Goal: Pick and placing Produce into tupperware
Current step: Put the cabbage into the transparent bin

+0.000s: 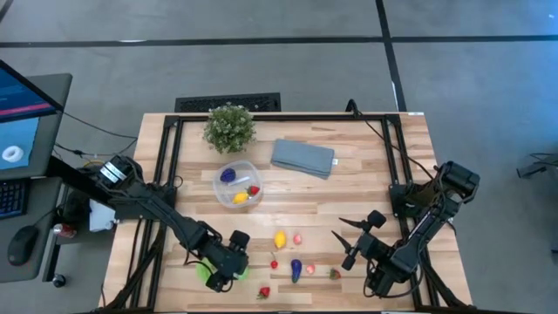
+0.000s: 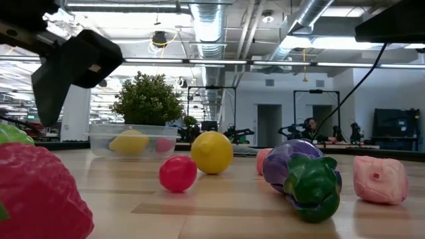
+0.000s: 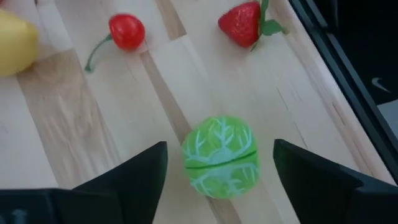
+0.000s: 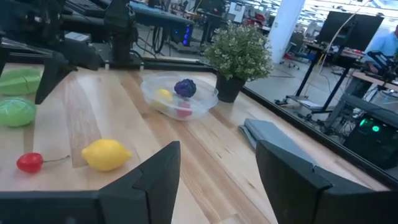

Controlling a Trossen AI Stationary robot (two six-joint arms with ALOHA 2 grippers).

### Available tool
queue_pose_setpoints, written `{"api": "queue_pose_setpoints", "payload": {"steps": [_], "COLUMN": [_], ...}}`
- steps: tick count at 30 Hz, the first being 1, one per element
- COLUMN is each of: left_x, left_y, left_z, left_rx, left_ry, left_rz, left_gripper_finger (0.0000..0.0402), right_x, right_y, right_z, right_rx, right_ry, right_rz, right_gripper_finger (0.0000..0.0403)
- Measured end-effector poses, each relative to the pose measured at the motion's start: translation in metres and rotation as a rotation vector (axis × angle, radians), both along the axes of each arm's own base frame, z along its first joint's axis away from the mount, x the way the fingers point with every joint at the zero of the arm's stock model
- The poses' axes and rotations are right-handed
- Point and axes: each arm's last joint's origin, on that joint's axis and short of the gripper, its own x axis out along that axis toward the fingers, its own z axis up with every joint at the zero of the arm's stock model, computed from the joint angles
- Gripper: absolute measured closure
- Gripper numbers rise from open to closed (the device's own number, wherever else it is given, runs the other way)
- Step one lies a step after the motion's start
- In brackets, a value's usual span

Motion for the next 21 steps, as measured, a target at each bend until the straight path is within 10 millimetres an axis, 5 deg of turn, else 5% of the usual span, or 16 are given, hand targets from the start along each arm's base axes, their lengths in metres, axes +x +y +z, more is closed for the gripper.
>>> {"api": "queue_pose_setpoints", "payload": {"steps": [7, 21], "left_x": [0.001, 0.012], "left_y": [0.0, -0.003], "left_z": [0.0, -0.024], "left_rx": [0.001, 0.006], "left_ry": [-0.007, 0.047], "left_rz": [-0.002, -0.022], "left_gripper_finger": [0.0084, 0.0083], "right_x": [0.0, -0.001], "right_y": [0.0, 0.001], "right_z": [0.0, 0.0], "right_rx": [0.001, 0.006], "right_ry": [0.0, 0.004], "right_rz": [0.0, 0.004], "right_gripper_finger": [0.0168, 0.0168]}}
